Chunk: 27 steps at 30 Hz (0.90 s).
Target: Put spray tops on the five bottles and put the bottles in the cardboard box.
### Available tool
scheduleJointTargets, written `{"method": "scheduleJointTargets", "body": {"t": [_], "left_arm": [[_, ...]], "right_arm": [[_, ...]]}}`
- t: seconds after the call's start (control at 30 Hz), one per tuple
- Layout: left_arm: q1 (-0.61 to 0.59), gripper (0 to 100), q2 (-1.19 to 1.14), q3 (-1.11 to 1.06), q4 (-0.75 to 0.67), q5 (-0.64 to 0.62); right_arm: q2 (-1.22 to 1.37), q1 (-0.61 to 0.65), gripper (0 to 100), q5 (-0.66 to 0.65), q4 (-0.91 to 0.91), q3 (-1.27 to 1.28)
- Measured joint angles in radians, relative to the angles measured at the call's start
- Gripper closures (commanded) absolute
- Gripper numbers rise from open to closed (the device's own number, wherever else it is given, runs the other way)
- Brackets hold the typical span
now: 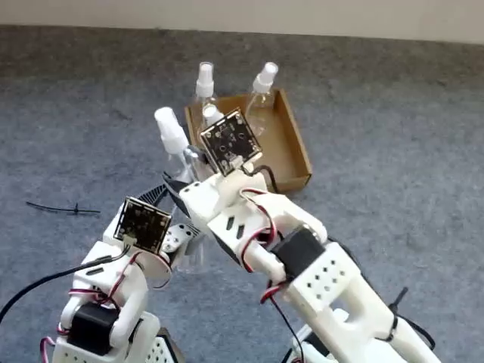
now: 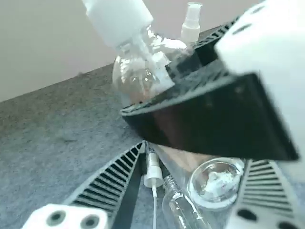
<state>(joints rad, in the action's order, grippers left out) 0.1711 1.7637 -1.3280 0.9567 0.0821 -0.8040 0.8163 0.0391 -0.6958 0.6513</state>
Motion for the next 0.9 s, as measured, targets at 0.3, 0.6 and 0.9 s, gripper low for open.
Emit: {"method": "scheduleJointTargets", "body": {"t": [0.3,0.6,0.9], "left_arm": [[-0.034,71,-0.006,-0.009,-0.003,0.002],[-0.035,71,0.012,-0.026,0.012,-0.002],[-0.084,71,0.005,-0.037,0.034,0.005]], "right_arm": [[-0.052,0.005,99.5,-0.069,-0.077,-0.012],[-0.052,-0.143,99.5,-0.080,-0.084,-0.012],[-0.034,-0.508,99.5,-0.080,0.164,0.068]]}}
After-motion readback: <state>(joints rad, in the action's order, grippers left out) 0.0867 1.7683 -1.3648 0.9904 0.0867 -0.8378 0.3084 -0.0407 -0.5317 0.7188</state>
